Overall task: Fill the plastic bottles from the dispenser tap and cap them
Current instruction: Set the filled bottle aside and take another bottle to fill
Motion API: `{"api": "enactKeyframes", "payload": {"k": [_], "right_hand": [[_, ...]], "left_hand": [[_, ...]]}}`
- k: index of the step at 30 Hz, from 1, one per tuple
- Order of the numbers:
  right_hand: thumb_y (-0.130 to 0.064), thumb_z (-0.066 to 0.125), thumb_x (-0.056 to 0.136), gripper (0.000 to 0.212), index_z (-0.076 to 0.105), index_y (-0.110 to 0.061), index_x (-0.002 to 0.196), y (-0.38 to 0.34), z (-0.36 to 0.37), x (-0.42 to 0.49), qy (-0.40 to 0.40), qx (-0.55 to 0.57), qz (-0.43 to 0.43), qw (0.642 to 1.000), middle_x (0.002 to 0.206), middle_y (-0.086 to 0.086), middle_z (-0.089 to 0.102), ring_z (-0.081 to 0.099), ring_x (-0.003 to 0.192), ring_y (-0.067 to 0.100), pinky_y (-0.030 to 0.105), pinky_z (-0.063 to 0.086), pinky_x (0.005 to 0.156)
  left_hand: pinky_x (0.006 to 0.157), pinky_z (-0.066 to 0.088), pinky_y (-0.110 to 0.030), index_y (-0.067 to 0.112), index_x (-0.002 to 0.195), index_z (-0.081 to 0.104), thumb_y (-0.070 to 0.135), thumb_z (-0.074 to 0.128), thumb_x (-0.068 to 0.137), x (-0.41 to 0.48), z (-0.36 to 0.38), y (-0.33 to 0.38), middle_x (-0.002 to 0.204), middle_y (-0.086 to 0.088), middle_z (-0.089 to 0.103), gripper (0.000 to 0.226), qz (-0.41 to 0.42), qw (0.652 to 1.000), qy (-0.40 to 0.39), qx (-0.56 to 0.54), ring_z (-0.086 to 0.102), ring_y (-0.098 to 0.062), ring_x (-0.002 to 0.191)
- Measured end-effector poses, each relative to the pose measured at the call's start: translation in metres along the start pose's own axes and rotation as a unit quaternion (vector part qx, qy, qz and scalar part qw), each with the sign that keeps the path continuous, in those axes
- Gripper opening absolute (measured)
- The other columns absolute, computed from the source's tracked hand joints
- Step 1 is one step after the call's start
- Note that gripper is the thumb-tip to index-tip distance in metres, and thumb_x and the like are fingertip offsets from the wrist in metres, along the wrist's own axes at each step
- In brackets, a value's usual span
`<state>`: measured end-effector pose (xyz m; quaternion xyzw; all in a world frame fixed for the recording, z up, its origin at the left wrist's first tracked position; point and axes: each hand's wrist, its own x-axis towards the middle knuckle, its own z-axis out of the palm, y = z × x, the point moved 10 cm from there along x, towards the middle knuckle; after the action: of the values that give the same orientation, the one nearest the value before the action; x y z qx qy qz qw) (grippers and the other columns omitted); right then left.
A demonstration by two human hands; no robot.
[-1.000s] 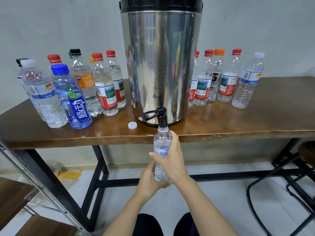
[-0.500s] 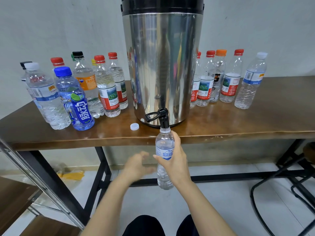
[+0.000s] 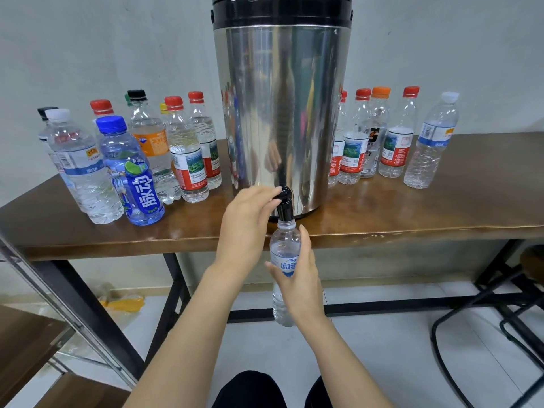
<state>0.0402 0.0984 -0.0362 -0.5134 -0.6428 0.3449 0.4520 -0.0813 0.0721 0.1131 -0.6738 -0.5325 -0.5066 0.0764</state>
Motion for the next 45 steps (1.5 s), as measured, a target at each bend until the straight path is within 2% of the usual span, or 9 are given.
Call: {"api": "enactKeyframes", "payload": {"k": [3, 6, 8, 13, 19, 21, 26, 33, 45], "right_hand": [[-0.042, 0.066, 0.091, 0.086, 0.008, -0.039, 0.154, -0.004, 0.0, 0.0, 0.004, -0.015, -0.004, 1.0, 0.15, -0.01, 0.037, 0.046, 0.129, 0.013, 0.033, 0.047, 0.093], [-0.042, 0.065, 0.091, 0.084, 0.008, -0.037, 0.153, -0.002, 0.001, 0.002, 0.01, -0.026, 0.001, 1.0, 0.15, -0.01, 0.038, 0.047, 0.128, 0.014, 0.036, 0.048, 0.096], [-0.041, 0.067, 0.09, 0.082, 0.012, -0.035, 0.15, 0.003, 0.001, 0.003, 0.019, -0.021, 0.018, 0.999, 0.145, -0.01, 0.045, 0.052, 0.124, 0.015, 0.036, 0.049, 0.094], [-0.033, 0.073, 0.087, 0.066, 0.027, -0.035, 0.135, 0.006, -0.001, 0.003, 0.031, -0.002, 0.026, 0.999, 0.126, -0.014, 0.055, 0.057, 0.107, 0.008, 0.021, 0.045, 0.078], [-0.024, 0.076, 0.086, 0.067, 0.034, -0.028, 0.137, 0.004, -0.001, 0.004, 0.04, 0.015, 0.014, 0.999, 0.127, -0.011, 0.046, 0.05, 0.106, 0.0, 0.006, 0.04, 0.075], [-0.023, 0.076, 0.085, 0.068, 0.034, -0.026, 0.139, 0.004, -0.002, 0.004, 0.04, 0.019, 0.013, 0.999, 0.128, -0.011, 0.045, 0.05, 0.108, 0.0, 0.008, 0.042, 0.079], [-0.029, 0.079, 0.082, 0.071, 0.036, -0.03, 0.139, 0.006, -0.006, 0.005, 0.04, 0.003, 0.023, 0.999, 0.128, -0.012, 0.054, 0.055, 0.115, 0.008, 0.031, 0.051, 0.092], [-0.03, 0.081, 0.079, 0.075, 0.036, -0.039, 0.139, 0.002, -0.012, 0.005, 0.024, -0.021, 0.042, 0.999, 0.125, -0.016, 0.058, 0.058, 0.112, 0.007, 0.029, 0.05, 0.091], [-0.032, 0.084, 0.075, 0.08, 0.035, -0.036, 0.138, 0.001, -0.012, 0.008, 0.018, -0.036, 0.051, 0.998, 0.125, -0.012, 0.059, 0.058, 0.111, 0.012, 0.029, 0.05, 0.09]], "left_hand": [[0.098, 0.038, -0.009, 0.008, 0.12, 0.07, 0.005, 0.065, 0.092, -0.006, 0.002, -0.004, 0.115, -0.002, 0.069, 0.029, 0.006, 1.0, 0.014, -0.014, 0.055, -0.003, 0.109], [0.096, 0.033, -0.002, 0.005, 0.12, 0.069, 0.005, 0.065, 0.091, -0.006, 0.001, -0.008, 0.111, 0.008, 0.062, 0.029, 0.005, 0.999, 0.028, -0.035, 0.05, 0.004, 0.107], [0.098, 0.035, -0.006, 0.006, 0.117, 0.071, 0.011, 0.065, 0.091, -0.007, 0.001, -0.01, 0.112, 0.009, 0.062, 0.027, 0.009, 0.999, 0.036, -0.039, 0.055, -0.004, 0.107], [0.091, 0.051, -0.037, 0.014, 0.111, 0.075, 0.035, 0.058, 0.092, -0.011, 0.003, -0.024, 0.11, 0.005, 0.07, 0.033, -0.012, 0.998, 0.05, -0.042, 0.061, -0.016, 0.103], [0.094, 0.051, -0.038, 0.015, 0.112, 0.074, 0.033, 0.057, 0.093, -0.013, 0.006, -0.031, 0.112, 0.01, 0.067, 0.031, -0.035, 0.992, 0.054, -0.113, 0.062, -0.014, 0.105], [0.095, 0.051, -0.04, 0.014, 0.113, 0.073, 0.03, 0.057, 0.094, -0.015, 0.008, -0.033, 0.112, 0.007, 0.067, 0.03, -0.046, 0.988, 0.062, -0.131, 0.063, -0.013, 0.107], [0.098, 0.05, -0.033, 0.01, 0.112, 0.073, 0.014, 0.062, 0.095, -0.017, 0.008, -0.031, 0.112, 0.004, 0.067, 0.021, -0.068, 0.982, 0.066, -0.161, 0.06, -0.004, 0.11], [0.097, 0.046, -0.057, 0.018, 0.114, 0.073, 0.02, 0.061, 0.096, -0.022, 0.013, -0.038, 0.114, 0.017, 0.065, 0.022, -0.112, 0.976, 0.05, -0.179, 0.06, -0.009, 0.115], [0.094, 0.046, -0.058, 0.018, 0.111, 0.074, 0.017, 0.063, 0.096, -0.018, 0.015, -0.041, 0.112, 0.015, 0.066, 0.019, -0.116, 0.974, 0.03, -0.194, 0.06, -0.006, 0.113]]}}
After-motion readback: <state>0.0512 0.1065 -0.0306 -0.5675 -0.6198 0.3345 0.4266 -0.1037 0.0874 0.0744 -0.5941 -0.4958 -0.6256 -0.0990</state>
